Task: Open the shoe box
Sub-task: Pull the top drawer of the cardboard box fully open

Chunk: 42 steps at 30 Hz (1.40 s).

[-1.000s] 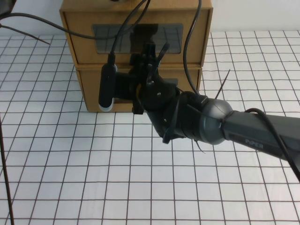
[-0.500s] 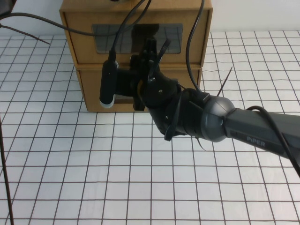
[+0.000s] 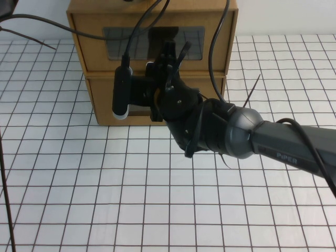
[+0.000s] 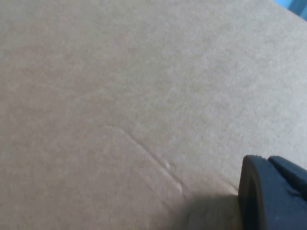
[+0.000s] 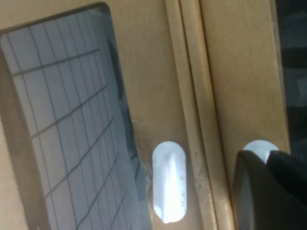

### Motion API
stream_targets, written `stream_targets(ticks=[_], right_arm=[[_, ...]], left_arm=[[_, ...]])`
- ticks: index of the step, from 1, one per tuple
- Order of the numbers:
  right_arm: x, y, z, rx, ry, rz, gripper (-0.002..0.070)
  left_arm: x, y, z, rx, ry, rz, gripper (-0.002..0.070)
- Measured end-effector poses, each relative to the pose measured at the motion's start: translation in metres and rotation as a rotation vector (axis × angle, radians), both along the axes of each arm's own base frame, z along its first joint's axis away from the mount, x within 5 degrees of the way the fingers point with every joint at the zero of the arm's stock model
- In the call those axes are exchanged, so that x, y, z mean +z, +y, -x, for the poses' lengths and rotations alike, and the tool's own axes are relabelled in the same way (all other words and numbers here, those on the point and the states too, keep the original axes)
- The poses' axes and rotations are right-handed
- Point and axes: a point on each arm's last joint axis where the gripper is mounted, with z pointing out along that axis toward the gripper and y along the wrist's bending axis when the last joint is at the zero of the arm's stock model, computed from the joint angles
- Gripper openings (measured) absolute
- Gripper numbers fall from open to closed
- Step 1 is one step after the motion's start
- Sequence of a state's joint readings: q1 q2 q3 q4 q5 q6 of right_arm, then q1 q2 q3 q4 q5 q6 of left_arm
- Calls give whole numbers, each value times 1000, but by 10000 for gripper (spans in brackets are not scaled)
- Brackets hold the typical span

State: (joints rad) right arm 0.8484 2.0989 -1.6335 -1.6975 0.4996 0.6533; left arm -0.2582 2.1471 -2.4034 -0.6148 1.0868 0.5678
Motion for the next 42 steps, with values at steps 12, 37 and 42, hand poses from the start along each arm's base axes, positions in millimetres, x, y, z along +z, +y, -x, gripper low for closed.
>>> stream_targets(ticks=[12, 37, 42], right_arm=[[1, 3, 5, -24, -11, 3, 11], [6, -6, 72, 18, 87, 17, 7], [5, -7, 91, 34, 124, 12, 7]], left_arm=[[0, 0, 0, -1, 0, -3, -2], [0, 0, 0, 7, 17, 6, -2], [0, 0, 1, 7, 20, 6, -2]])
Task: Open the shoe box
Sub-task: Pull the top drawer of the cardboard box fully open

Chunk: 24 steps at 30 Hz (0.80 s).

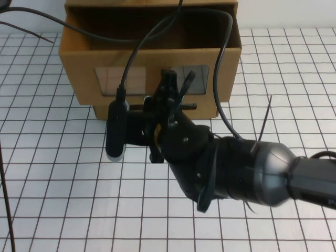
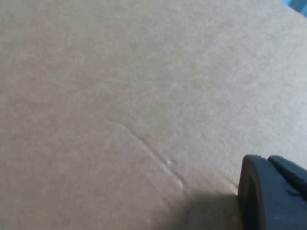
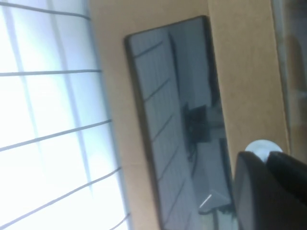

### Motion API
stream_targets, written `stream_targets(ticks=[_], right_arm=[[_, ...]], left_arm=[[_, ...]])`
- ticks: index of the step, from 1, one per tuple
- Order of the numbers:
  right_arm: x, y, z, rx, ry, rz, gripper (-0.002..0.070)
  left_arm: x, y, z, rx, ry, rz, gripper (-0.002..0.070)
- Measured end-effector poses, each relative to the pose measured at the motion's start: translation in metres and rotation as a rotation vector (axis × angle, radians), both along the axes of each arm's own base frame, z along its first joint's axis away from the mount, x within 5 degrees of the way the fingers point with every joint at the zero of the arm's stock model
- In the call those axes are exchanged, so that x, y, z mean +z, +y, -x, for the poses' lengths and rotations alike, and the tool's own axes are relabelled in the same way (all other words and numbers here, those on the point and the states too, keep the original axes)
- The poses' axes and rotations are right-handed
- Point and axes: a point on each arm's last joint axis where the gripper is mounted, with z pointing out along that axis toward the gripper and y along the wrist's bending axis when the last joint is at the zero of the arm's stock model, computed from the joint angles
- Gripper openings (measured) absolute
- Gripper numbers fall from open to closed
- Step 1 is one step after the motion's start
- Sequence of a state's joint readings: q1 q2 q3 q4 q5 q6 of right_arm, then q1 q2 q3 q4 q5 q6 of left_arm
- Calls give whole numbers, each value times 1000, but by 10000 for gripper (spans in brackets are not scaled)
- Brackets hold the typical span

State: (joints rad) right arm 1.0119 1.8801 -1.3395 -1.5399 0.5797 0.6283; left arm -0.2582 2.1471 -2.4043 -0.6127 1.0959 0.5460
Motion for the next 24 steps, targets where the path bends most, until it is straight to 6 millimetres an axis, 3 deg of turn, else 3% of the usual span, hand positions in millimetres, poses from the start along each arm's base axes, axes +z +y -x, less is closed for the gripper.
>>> stream_targets(ticks=[16, 24], right_arm=[[2, -10, 68, 10, 121, -31, 2], [-4, -7, 87, 7, 165, -25, -10]], left_arm=[[0, 0, 0, 5, 5, 3, -2], [0, 0, 0, 7, 8, 5, -2]])
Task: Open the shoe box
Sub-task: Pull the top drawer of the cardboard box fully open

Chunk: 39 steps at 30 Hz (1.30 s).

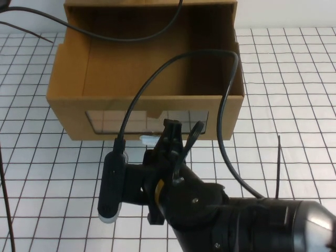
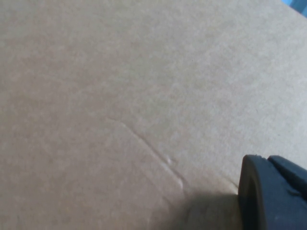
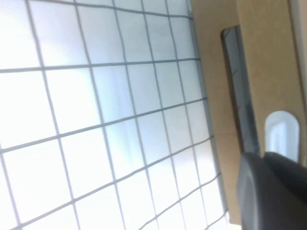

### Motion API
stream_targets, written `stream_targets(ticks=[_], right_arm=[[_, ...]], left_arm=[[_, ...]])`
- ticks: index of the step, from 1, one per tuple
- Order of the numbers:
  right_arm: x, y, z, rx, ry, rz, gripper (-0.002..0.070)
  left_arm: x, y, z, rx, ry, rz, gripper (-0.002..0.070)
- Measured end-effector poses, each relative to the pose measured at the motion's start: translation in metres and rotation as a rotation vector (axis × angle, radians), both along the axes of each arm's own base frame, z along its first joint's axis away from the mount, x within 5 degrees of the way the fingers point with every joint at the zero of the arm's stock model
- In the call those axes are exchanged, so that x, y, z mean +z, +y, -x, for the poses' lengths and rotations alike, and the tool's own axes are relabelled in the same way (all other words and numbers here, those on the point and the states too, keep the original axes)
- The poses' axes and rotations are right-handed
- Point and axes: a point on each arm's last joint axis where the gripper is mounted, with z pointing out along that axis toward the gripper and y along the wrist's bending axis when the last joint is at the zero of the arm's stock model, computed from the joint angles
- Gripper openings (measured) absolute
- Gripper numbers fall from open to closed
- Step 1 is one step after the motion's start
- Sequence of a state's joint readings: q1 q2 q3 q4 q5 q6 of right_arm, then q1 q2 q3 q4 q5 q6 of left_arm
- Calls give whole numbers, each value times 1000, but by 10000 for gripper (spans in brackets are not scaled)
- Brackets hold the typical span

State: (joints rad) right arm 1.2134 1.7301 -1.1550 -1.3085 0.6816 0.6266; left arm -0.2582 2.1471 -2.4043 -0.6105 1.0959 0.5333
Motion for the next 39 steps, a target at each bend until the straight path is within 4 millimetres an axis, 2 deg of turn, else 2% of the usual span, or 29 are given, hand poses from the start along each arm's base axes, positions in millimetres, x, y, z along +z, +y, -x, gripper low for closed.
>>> stream_targets(ticks=[11, 33, 36, 39], right_arm=[[2, 3, 18, -8, 9, 15, -13], [0, 1, 21, -43, 47, 13, 3], [6, 1, 30, -31, 55, -6, 23], [23, -2, 45, -10, 54, -51, 29]], left_arm=[[0, 0, 0, 1, 2, 1, -2], [0, 0, 0, 2, 3, 2, -2], [0, 0, 0, 2, 3, 2, -2], [2, 0, 1, 1, 0, 3, -2]])
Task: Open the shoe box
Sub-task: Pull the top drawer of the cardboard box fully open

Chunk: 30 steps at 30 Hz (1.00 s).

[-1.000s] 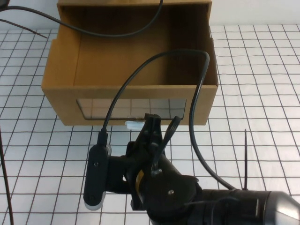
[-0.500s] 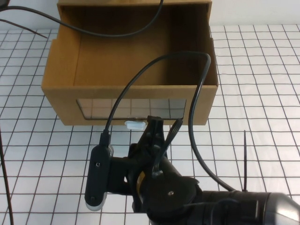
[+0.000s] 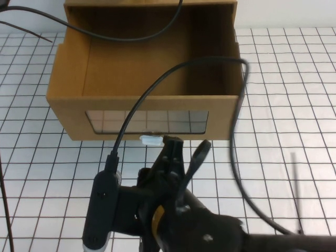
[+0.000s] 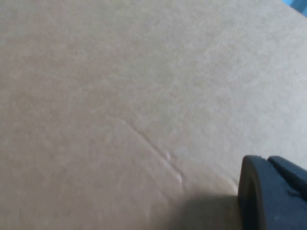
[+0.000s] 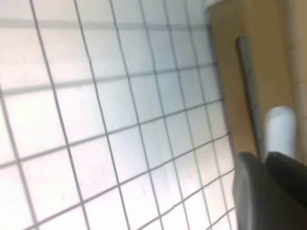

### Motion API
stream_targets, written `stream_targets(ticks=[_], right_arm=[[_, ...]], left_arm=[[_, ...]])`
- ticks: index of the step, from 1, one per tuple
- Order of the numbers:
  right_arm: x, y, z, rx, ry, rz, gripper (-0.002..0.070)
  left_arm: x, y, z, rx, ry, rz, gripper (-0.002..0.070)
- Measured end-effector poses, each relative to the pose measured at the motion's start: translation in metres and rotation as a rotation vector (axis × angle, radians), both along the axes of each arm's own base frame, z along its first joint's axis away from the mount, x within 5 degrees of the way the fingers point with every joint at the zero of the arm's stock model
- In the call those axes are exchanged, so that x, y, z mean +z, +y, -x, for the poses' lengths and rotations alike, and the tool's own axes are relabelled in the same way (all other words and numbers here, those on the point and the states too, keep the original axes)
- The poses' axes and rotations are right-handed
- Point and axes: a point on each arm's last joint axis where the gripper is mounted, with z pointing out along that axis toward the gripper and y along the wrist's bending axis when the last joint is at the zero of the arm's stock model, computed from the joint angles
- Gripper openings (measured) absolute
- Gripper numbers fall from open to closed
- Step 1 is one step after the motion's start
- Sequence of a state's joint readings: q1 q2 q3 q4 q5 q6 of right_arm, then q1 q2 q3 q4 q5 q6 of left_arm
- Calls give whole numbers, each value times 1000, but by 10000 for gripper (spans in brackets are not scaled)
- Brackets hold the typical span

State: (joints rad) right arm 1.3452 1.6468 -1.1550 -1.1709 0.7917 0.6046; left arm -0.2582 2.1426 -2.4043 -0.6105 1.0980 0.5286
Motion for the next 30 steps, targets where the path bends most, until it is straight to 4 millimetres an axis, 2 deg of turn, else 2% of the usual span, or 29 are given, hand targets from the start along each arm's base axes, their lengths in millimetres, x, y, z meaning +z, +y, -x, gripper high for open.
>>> stream_targets(ticks=[4, 8, 12, 16, 21, 25, 30], right_arm=[[29, -15, 15, -16, 19, -85, 29], [61, -46, 18, -120, 44, -160, 29], [101, -79, 21, -199, 36, -267, 6], [132, -111, 18, -293, 46, -363, -8], [150, -154, 0, -476, 52, -439, -10], [155, -189, -17, -628, 71, -495, -12], [158, -231, -36, -757, 120, -587, -12]], left_arm=[[8, 2, 6, -13, -7, -21, -2], [22, 4, 16, -42, -16, -47, -2], [55, 9, 36, -53, -81, -38, -2], [89, 17, 61, -43, -160, -29, -2], [127, 33, 96, 36, -244, -57, -2], [149, 46, 127, 88, -289, -79, -2], [152, 64, 167, 135, -258, -151, -2]])
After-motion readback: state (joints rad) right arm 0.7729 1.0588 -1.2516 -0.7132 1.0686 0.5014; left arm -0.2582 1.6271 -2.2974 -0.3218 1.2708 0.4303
